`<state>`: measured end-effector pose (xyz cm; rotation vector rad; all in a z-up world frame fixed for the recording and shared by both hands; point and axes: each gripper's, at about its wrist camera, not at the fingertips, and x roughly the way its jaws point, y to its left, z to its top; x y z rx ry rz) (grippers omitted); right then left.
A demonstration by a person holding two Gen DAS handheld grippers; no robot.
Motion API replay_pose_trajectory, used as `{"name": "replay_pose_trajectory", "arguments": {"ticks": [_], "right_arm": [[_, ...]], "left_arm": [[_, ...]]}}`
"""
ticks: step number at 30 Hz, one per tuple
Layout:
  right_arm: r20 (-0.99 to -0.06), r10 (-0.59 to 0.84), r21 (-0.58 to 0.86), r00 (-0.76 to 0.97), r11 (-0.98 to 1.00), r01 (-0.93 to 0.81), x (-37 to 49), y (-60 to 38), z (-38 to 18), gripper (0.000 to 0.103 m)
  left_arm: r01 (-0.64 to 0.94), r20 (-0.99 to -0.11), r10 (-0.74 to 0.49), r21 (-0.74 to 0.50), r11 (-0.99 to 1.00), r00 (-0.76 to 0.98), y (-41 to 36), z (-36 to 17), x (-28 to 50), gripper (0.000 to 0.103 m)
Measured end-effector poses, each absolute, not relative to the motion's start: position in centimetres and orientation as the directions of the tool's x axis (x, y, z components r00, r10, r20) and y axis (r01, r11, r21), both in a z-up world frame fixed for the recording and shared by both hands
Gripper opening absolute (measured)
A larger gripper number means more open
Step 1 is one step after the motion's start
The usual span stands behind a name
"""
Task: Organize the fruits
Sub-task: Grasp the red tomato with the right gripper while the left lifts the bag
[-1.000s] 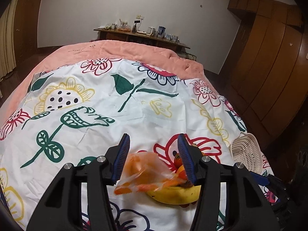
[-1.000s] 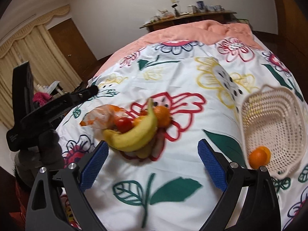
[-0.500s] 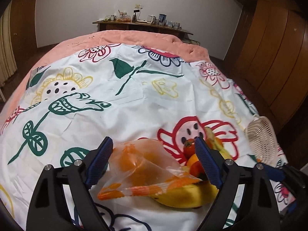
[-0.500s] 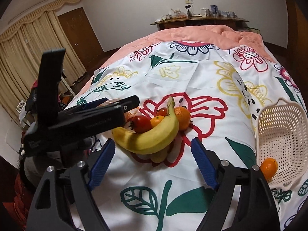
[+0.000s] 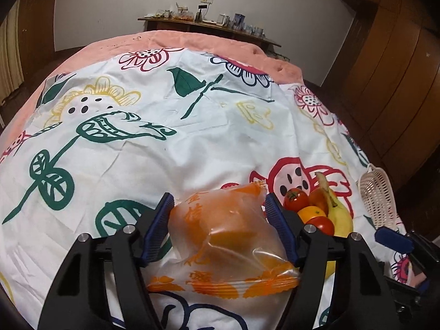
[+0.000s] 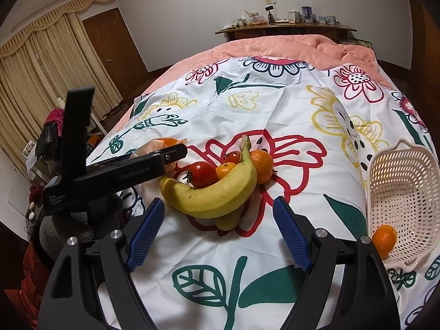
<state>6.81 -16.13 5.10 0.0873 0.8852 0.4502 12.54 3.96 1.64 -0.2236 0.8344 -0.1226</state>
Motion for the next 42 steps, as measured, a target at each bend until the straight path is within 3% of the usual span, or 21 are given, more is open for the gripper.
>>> {"name": "replay_pose_trajectory", "arguments": {"ticks": [11,18,33,42], "right_arm": [[-0.72,0.401,0.172,0.567,0.894,-0.413,7.7,-13.4,5.9,0.08],[-0.74,0.405,0.152,0.537,0.879,-0.452,9.5,-11.3,5.2,0.059],[-0.777,0.299,0.021,0.553,0.892,-0.452,10.3,-9.3,3.8,0.031],[-0.749,0.329,0.058,0.575,0.897,-0.438,9.5,-10.4,4.8,0.03]], "left_arm": [[-0.031,-0.648,-0.15,-0.259,0.965,0.747,6.3,5.3,10.0,0.069],[-0.008,-0.63,-0.159,-0.254,0.967,0.76,6.2,5.8,9.0,0.069],[-0.016,-0.631,-0.168,-0.275,0.961,0.757,6.9,5.4,8.9,0.069],[-0.006,-0.632,-0.173,-0.271,0.963,0.755,6.3,5.4,8.8,0.069]]}}
